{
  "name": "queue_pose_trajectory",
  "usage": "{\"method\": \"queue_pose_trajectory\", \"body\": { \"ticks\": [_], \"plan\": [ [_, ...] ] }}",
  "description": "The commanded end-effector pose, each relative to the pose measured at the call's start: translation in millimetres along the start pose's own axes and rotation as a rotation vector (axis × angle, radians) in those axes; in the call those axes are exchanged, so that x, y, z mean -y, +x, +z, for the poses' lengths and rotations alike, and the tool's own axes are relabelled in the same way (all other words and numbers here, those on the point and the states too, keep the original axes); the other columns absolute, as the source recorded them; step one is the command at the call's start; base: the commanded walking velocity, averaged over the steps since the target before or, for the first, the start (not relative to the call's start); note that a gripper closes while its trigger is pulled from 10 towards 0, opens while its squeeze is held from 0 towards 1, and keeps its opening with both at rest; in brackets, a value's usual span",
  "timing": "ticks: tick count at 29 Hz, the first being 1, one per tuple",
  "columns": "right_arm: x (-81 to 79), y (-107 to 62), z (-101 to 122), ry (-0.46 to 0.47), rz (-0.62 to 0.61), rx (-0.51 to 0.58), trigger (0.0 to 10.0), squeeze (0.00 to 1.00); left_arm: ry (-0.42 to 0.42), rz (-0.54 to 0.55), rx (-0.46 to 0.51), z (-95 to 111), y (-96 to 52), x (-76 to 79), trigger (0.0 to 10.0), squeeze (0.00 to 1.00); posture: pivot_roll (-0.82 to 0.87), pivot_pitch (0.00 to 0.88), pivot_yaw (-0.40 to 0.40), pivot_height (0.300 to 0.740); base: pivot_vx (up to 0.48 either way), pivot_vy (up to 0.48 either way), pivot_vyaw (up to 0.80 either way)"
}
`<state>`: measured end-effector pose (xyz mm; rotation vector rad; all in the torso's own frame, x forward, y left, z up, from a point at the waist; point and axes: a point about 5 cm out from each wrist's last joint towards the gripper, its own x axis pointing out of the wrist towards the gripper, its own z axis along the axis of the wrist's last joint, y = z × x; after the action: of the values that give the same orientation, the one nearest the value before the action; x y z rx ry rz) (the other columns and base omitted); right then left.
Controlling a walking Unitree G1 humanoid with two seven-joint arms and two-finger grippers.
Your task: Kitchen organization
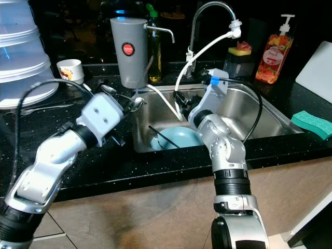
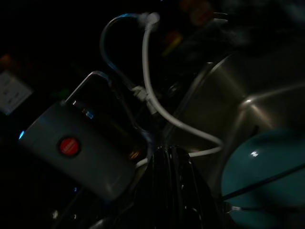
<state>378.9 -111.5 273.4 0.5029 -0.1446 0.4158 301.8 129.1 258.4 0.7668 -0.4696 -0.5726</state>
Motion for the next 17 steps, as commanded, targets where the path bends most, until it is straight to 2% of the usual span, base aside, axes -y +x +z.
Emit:
{"method": "queue_pose_trajectory", "body": {
  "ticks": [1, 3, 5, 6, 7, 11, 14, 15, 17],
  "plan": [
    [-4.2, 1.9, 0.5, 0.046, 0.024, -0.009, 10.0, 1.0, 0.034, -0.04, 0.013, -0.9, -1.4, 4.1, 0.0, 0.0, 0.01, 0.003, 0.004, 0.74, 0.0, 0.0, 0.0],
    [-6.4, 2.7, 0.2, 0.069, 0.035, -0.017, 10.0, 1.0, 0.044, -0.052, 0.021, -0.6, -1.7, 5.6, 0.0, 0.0, 0.01, 0.003, 0.004, 0.74, 0.0, 0.0, 0.0],
    [-11.8, 4.1, -6.5, 0.122, 0.066, -0.076, 10.0, 1.0, 0.052, -0.064, 0.032, 0.1, -1.7, 8.1, 0.0, 0.0, 0.01, 0.0, 0.003, 0.74, 0.0, 0.0, 0.0],
    [-14.3, 4.2, -12.3, 0.121, 0.074, -0.12, 10.0, 0.56, 0.055, -0.067, 0.04, 1.2, -1.6, 9.2, 0.0, 0.0, 0.01, 0.0, 0.003, 0.74, 0.0, 0.0, 0.0],
    [-16.1, 4.0, -17.4, 0.116, 0.08, -0.157, 10.0, 0.0, 0.057, -0.073, 0.046, 1.7, -1.5, 10.3, 0.0, 0.0, 0.01, 0.0, 0.003, 0.74, 0.0, 0.0, 0.0],
    [-18.2, 3.3, -22.9, 0.111, 0.088, -0.194, 10.0, 0.0, 0.068, -0.081, 0.057, 2.3, -1.3, 11.9, 0.0, 0.0, 0.01, 0.0, 0.003, 0.74, 0.0, 0.0, 0.0],
    [-21.8, 2.6, -27.0, 0.14, 0.11, -0.218, 10.0, 0.0, 0.077, -0.088, 0.07, 2.2, -0.5, 14.2, 0.0, 0.0, 0.01, 0.0, 0.002, 0.74, 0.0, 0.0, 0.0],
    [-26.1, 2.4, -27.1, 0.2, 0.138, -0.213, 10.0, 0.0, 0.078, -0.096, 0.079, 1.5, 0.3, 17.0, 0.0, 0.0, 0.01, 0.0, 0.002, 0.74, 0.0, 0.0, 0.0],
    [-28.1, 2.6, -22.9, 0.246, 0.149, -0.189, 10.0, 0.0, 0.078, -0.099, 0.081, 0.9, 0.6, 18.2, 0.0, 0.0, 0.01, 0.0, 0.002, 0.74, 0.0, 0.0, 0.0]
  ]
}}
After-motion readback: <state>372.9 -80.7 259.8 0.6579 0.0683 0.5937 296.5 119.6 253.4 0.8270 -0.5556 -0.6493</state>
